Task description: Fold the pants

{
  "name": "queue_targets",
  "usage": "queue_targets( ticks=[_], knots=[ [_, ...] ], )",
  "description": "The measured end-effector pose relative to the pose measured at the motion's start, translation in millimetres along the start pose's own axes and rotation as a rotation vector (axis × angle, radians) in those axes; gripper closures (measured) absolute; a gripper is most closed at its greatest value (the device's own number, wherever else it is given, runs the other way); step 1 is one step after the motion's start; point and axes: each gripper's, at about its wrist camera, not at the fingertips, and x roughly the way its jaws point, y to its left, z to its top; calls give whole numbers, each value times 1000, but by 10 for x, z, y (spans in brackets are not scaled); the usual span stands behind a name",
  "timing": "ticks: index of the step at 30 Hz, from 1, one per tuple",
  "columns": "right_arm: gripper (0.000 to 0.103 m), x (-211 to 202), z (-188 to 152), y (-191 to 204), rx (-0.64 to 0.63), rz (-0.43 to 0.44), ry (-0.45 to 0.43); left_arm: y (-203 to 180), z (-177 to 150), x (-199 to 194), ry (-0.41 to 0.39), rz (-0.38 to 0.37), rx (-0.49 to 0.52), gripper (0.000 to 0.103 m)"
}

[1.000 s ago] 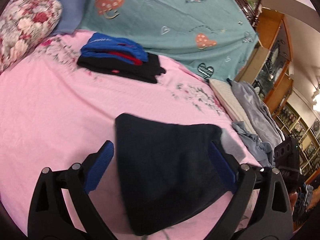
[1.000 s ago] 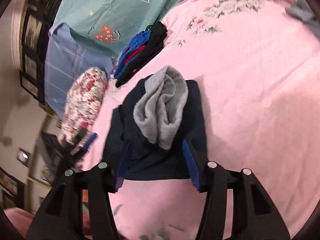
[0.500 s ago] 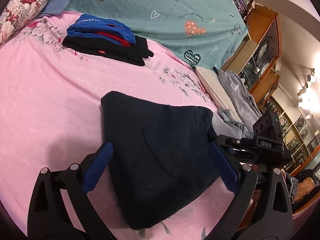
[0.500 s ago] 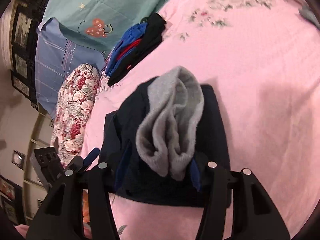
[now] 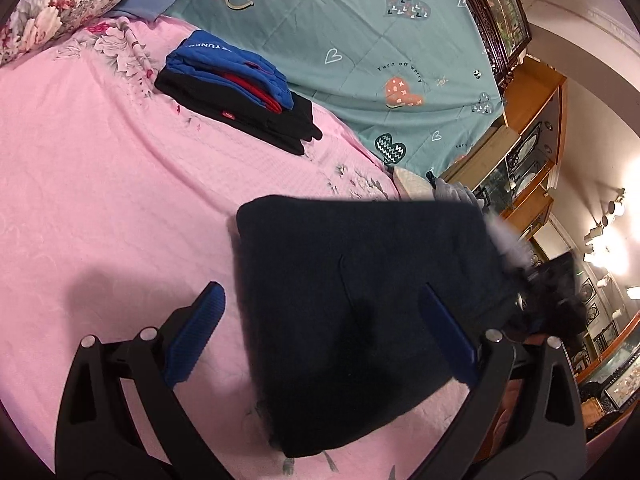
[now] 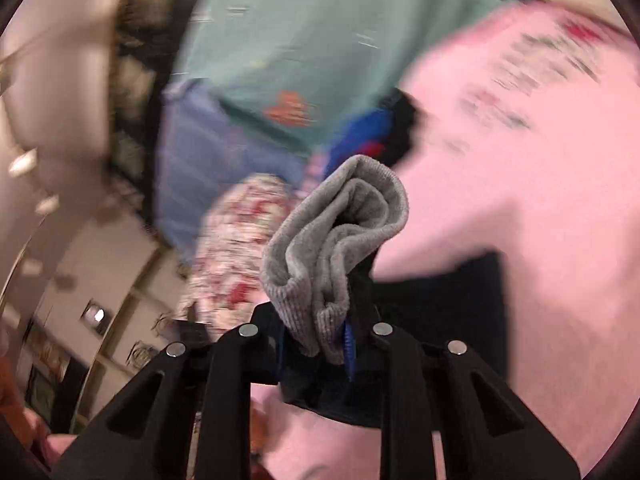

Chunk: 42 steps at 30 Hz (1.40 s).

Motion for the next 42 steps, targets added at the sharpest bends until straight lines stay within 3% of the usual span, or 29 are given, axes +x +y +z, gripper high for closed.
queue_targets(
  ticks=[2,3,4,7,14,16,20,21,23,25,26,29,32,34,36,38,40,42],
  knots=[
    [80,97,-109,-288,47,-227,60,1,11,29,12,2,-1,4],
    [80,119,-170,-383,54,-260,74,-6,13,44,19,3,2,4],
    [77,83,-208,-407,53,-228,62,-17,14,62,27,9,8,4],
    [58,-34,-208,-248,-6,-274,35,-44,8,74,30,27,25,4],
    [58,-246,-192,205,-238,-456,-121,-150,5,86,55,24,52,4],
    [58,-186,-177,327,-339,-433,-135,-343,-17,104,75,5,129,4],
    [58,118,-67,427,-373,-244,-46,-760,-133,127,121,-118,267,4],
    [58,219,-38,401,-360,-233,-21,-833,-176,150,142,-158,287,4],
    [58,410,10,219,-309,-300,24,-866,-256,233,195,-181,295,4],
    [58,489,38,-48,-216,-359,49,-799,-360,385,292,-148,273,4],
    [58,435,39,-130,-171,-312,39,-735,-417,454,341,-122,258,4],
    [58,226,47,-127,-122,-267,16,-653,-431,344,340,-123,245,4],
    [58,67,-117,245,-247,-240,-26,-639,-94,159,310,-127,260,4],
    [58,101,-366,544,-342,-147,30,-593,242,111,269,-83,288,2],
    [58,235,-670,763,-429,-81,117,-494,556,232,262,14,325,2],
    [60,459,-1014,950,-518,-41,193,-393,722,421,293,60,329,2],
    [68,690,-1257,1057,-578,-54,254,-243,843,697,337,96,298,4],
    [69,885,-1348,1087,-575,-70,278,-153,887,895,372,101,283,5]
  ],
)
